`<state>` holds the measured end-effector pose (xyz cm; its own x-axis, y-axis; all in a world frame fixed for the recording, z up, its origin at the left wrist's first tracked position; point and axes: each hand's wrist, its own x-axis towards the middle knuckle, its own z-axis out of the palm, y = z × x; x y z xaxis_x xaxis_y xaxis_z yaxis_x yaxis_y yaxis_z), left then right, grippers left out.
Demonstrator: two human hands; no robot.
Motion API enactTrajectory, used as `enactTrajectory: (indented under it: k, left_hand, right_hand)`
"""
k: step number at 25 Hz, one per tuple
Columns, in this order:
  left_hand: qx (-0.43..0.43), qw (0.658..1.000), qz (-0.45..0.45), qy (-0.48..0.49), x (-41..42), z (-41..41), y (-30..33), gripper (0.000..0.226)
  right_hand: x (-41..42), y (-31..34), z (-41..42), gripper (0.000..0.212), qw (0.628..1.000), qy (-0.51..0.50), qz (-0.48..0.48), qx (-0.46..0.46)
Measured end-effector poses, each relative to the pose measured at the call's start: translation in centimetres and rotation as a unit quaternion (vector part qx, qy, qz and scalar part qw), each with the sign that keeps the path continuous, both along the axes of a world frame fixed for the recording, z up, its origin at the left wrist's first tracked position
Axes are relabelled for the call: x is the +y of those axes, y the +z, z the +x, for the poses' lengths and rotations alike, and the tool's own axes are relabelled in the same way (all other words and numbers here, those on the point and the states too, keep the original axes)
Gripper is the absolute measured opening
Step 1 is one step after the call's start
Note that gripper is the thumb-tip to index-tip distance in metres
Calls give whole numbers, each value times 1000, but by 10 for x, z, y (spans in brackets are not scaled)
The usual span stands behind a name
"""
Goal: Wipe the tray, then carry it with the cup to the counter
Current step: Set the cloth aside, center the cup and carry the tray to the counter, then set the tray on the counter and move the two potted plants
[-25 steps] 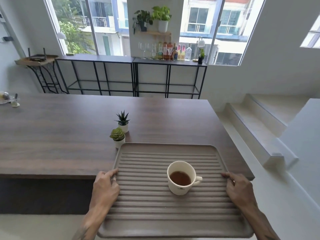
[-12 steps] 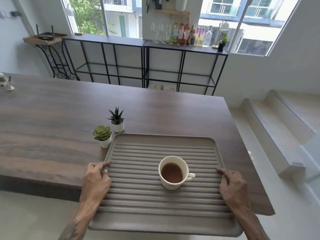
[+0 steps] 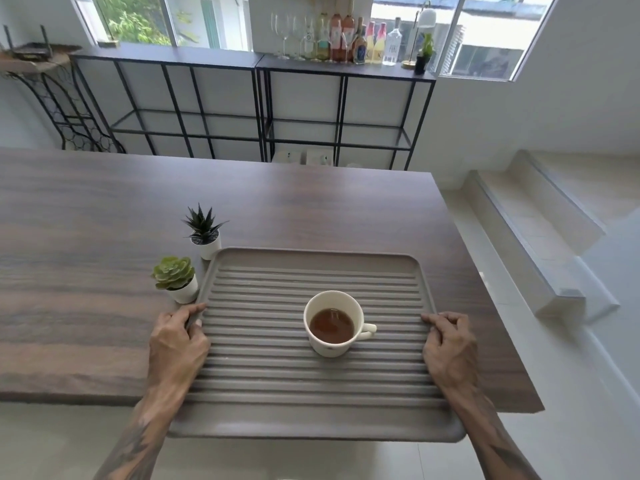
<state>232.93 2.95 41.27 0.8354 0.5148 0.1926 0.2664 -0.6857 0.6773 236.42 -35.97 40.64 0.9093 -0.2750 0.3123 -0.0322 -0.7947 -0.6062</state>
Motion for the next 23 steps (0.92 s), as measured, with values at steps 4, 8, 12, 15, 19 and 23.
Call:
enactTrajectory:
  k: [4, 8, 12, 15, 19, 23]
  left_hand:
    - [-8, 1000, -3, -17, 4, 6, -3, 36]
    - [-20, 1000, -8, -13, 0, 3, -2, 34]
    - [-21, 1000, -12, -13, -2, 1, -4, 34]
    - [-16, 1000, 3, -15, 0, 4, -5, 34]
    - [-12, 999, 21, -29, 2, 11, -9, 33]
    - [-10, 998, 56, -36, 4, 18, -18, 32]
  right_hand:
    - [3, -1, 3, 26, 1000, -3, -11, 3]
    - [5, -2, 5, 27, 1000, 3, -20, 4]
    - [6, -2, 4, 27, 999, 4, -37, 3]
    - [6, -4, 3, 27, 999, -3, -49, 5]
    - [2, -9, 7, 25, 998, -6, -66, 2]
    - [2, -9, 12, 25, 997, -11, -74, 7]
